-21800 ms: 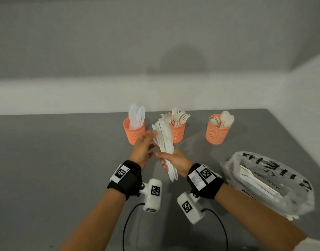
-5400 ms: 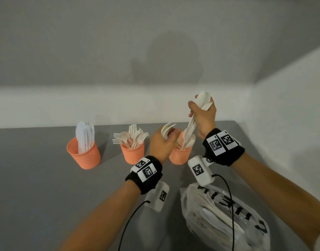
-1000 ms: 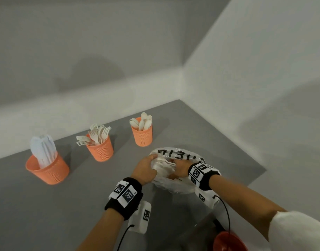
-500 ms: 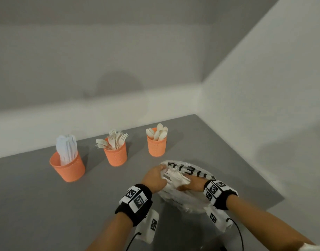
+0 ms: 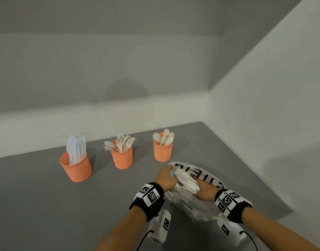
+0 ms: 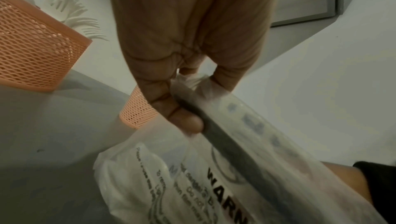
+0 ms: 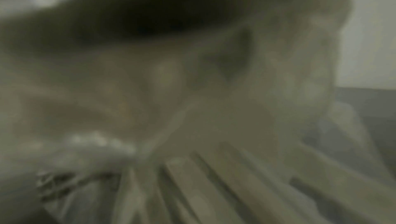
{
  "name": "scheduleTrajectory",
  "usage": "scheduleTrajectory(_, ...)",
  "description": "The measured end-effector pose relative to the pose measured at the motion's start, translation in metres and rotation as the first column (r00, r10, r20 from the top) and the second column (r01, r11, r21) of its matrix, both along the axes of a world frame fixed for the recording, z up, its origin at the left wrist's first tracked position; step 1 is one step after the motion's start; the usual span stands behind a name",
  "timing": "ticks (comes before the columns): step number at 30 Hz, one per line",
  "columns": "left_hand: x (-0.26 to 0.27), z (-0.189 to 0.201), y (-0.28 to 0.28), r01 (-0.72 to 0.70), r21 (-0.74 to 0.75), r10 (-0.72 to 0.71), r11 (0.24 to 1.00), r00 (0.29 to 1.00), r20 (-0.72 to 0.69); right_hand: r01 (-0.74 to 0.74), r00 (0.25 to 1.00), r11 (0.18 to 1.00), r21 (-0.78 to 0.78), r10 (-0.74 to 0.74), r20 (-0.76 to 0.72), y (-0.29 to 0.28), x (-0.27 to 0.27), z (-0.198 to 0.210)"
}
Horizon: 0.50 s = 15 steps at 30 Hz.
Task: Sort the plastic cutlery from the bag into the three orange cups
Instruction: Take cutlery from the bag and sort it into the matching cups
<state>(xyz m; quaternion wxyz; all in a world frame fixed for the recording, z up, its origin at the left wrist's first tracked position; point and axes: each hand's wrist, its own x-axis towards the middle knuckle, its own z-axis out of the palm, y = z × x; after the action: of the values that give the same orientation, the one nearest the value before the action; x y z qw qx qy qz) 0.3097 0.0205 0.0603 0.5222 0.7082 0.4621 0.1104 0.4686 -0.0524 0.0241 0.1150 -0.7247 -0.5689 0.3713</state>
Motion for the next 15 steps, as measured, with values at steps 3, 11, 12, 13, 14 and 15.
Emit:
scheduleTrajectory(3, 0.0, -0.002, 0.003, -0.005, -0.047, 0.006, 0.999, 0.999, 0.041, -0.001, 0.999, 0.998, 0.061, 0.003, -0.033, -0.002, 0.002, 0.005)
scheduleTrajectory(11, 0.005, -0.012, 0.004, -0.002, -0.229, 0.029, 0.973, 0.993, 0.113, 0.348, 0.903, 0.869, 0.352, -0.21, -0.376, -0.002, -0.001, 0.028)
scheduleTrajectory(12, 0.008, -0.014, 0.003, 0.006, -0.25, 0.028, 0.968, 0.991, 0.133, 0.433, 0.853, 0.826, 0.361, -0.246, -0.46, 0.0, -0.004, 0.036)
scheduleTrajectory(13, 0.009, -0.014, 0.002, 0.013, -0.272, 0.029, 0.962, 0.989, 0.148, 0.51, 0.797, 0.778, 0.366, -0.268, -0.541, 0.002, -0.006, 0.045)
scheduleTrajectory(14, 0.009, -0.013, 0.001, 0.018, -0.275, 0.026, 0.961, 0.988, 0.154, 0.577, 0.743, 0.73, 0.365, -0.285, -0.606, 0.005, -0.008, 0.054)
scheduleTrajectory(15, 0.009, -0.012, 0.002, 0.03, -0.241, 0.007, 0.97, 0.989, 0.149, 0.635, 0.691, 0.68, 0.366, -0.288, -0.663, 0.008, -0.011, 0.064)
